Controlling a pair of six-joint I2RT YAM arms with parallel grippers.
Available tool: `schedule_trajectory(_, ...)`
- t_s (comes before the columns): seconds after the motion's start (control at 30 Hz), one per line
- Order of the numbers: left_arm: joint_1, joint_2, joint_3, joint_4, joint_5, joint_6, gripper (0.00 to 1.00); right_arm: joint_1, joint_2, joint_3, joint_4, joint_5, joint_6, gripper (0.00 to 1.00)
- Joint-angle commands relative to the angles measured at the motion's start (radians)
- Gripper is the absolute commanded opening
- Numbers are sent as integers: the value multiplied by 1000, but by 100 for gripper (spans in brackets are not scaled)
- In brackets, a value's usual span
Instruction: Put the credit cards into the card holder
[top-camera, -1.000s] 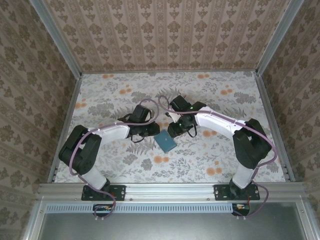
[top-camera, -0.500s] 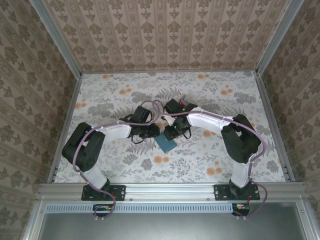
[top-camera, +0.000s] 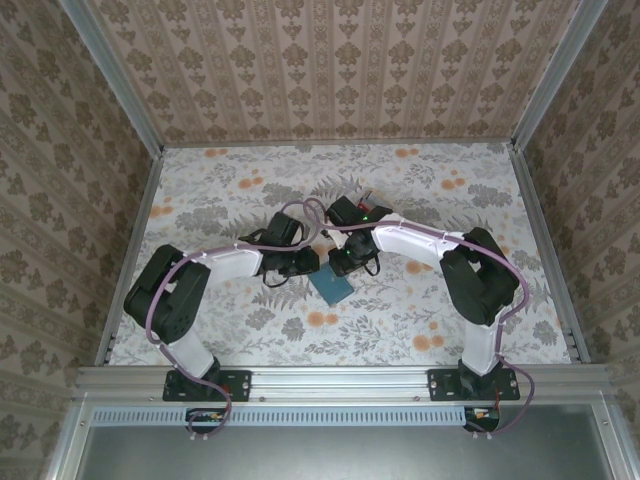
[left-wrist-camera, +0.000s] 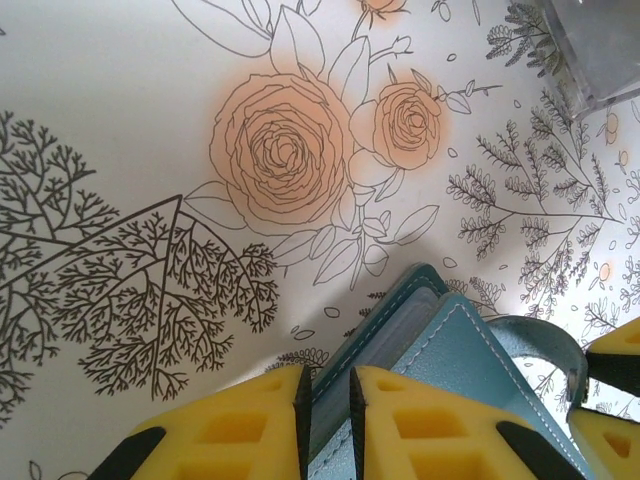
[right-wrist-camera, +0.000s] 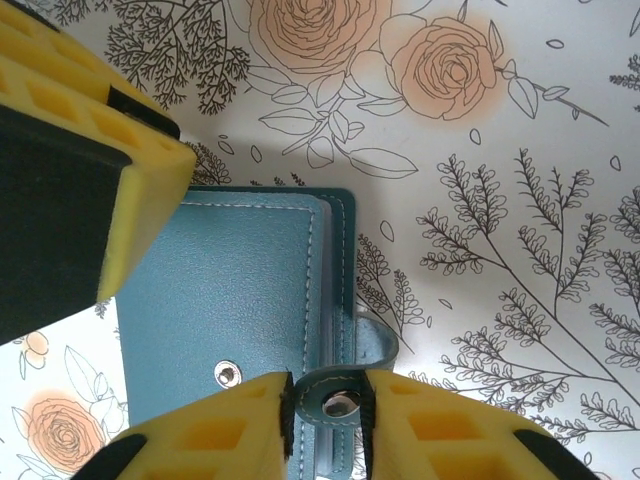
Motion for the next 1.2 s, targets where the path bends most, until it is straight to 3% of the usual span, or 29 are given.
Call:
schedule_trajectory(0.0,4,13,-11,13,-2,-16,21,7,-9,22,-24,39,-6,23)
schedule_trajectory(0.47,10,26,-2,19,5,-10,21,5,-40,22,-49,52,-13,11)
schedule_trajectory(0.53,10,28,-2,19,5,-11,21,5,-45,23,-45,40,-18,26)
schedule_trajectory(0.63,10,28,-2,23,7,-12,21,15,-55,15,-24,40,-9,33)
schedule_trajectory(1.17,10,22,-12,41,11,-20,21,49,13,20,26,95,-2,39)
